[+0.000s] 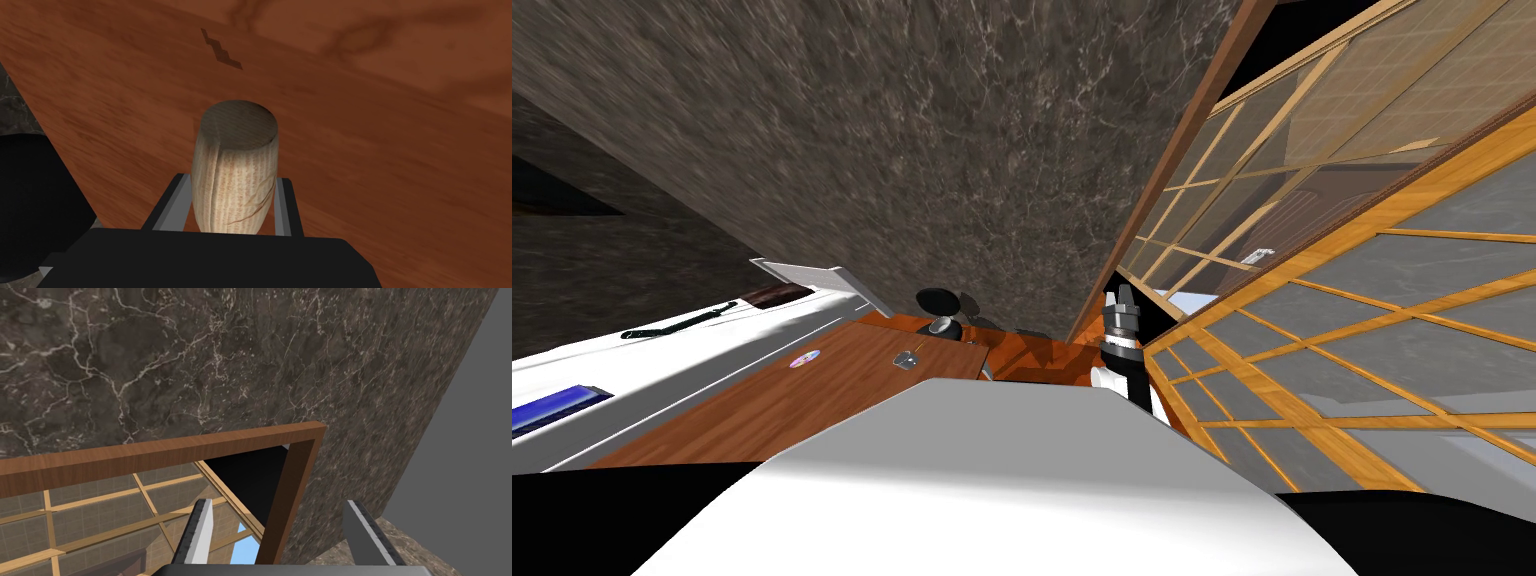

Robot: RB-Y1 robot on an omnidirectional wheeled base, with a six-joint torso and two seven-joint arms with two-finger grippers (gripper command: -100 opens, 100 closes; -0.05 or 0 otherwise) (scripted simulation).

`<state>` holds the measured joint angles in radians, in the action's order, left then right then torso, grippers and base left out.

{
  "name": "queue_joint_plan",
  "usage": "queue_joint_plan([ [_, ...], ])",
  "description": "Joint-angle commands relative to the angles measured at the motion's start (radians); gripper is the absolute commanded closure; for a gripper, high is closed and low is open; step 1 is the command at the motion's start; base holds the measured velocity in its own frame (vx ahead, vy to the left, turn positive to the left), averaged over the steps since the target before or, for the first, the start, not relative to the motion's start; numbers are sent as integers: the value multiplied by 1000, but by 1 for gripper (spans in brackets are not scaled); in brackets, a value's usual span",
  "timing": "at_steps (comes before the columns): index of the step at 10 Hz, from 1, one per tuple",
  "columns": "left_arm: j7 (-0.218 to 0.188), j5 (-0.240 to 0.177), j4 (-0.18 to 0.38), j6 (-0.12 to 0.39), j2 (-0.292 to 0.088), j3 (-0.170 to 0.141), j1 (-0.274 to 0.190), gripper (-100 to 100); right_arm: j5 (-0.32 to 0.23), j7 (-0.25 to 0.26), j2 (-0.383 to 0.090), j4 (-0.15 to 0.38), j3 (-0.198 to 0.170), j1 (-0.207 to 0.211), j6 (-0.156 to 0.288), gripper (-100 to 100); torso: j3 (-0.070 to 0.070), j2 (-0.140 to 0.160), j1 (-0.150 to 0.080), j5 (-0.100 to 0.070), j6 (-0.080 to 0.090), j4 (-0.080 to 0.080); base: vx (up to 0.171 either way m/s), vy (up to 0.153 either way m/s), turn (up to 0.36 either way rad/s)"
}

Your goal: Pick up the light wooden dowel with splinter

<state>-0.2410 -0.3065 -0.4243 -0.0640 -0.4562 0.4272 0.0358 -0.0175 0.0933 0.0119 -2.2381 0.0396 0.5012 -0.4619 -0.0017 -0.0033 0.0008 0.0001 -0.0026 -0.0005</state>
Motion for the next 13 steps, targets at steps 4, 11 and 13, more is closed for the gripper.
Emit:
queue_joint_plan([
  [4, -26, -35, -59, 15, -51, 48, 24, 100, 0, 0, 0, 0, 0, 0, 0, 0, 0, 0, -3, -1, 0, 0, -2, -32, 3],
  [11, -83, -106, -145, 33, -143, 152, 57, 100, 0, 0, 0, 0, 0, 0, 0, 0, 0, 0, -4, -1, 0, 0, -1, -41, 1],
  [13, -77, -99, -133, 30, -132, 142, 52, 0, 0, 0, 0, 0, 0, 0, 0, 0, 0, 0, -2, -1, 0, 0, 0, -11, 2],
])
